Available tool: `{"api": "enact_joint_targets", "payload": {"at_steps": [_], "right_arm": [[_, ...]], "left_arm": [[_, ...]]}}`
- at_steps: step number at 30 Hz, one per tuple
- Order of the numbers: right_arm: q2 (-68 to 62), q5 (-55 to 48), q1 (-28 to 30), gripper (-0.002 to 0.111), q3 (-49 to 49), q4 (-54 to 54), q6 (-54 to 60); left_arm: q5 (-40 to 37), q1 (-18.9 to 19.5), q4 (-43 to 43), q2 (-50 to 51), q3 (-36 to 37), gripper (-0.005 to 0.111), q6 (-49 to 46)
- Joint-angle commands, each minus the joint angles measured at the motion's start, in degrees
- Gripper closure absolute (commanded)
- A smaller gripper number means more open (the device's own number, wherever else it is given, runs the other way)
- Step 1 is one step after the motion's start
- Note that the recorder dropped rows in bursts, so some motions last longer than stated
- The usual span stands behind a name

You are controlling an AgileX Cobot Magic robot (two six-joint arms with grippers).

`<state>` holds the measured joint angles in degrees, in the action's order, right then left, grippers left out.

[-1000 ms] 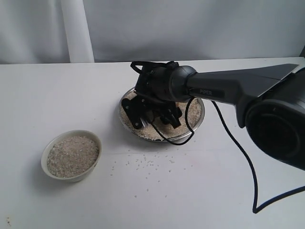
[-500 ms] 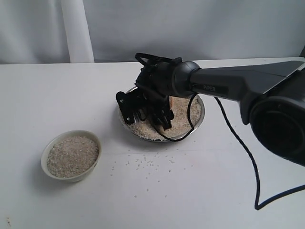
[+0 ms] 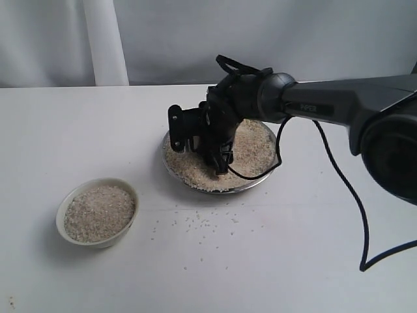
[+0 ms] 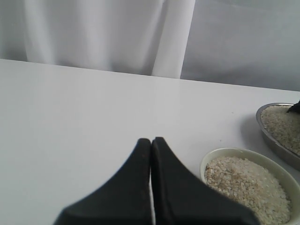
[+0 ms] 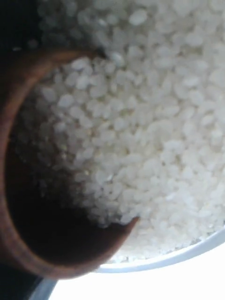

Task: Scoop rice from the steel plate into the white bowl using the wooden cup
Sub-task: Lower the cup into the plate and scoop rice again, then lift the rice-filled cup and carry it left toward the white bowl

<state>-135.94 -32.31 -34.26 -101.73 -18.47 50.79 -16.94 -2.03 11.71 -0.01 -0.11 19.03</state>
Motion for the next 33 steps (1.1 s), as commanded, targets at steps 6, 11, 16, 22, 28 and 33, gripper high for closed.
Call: {"api": "enact_joint_targets", "payload": {"at_steps": [6, 11, 16, 22, 28, 33], "right_arm": [[-2.4, 4.0, 0.1, 0.108, 4.4, 6.1, 0.6], [-2.4, 5.1, 2.3, 0.108, 4.4, 12.8, 1.1], [-2.4, 8.2, 4.0, 0.108, 6.9, 18.5, 3.6], [2.5, 29.7, 5.1, 0.108, 21.4, 27.6, 8.0], [9.7, 32.3, 5.1, 0.108, 25.0, 30.6, 7.3], [14.7, 33.0, 5.1, 0.108, 25.0, 34.0, 7.2]], "left_arm": [[0.5, -0.3, -0.3, 0.0, 0.1, 0.107, 0.2], [0.5, -0.3, -0.3, 0.0, 0.1, 0.107, 0.2], [0.5, -0.3, -0.3, 0.0, 0.1, 0.107, 0.2], [0.5, -0.3, -0.3, 0.0, 0.1, 0.107, 0.2], [0.5, -0.3, -0.3, 0.0, 0.1, 0.107, 0.2], [0.5, -0.3, -0.3, 0.0, 0.1, 0.107, 0.2]]}}
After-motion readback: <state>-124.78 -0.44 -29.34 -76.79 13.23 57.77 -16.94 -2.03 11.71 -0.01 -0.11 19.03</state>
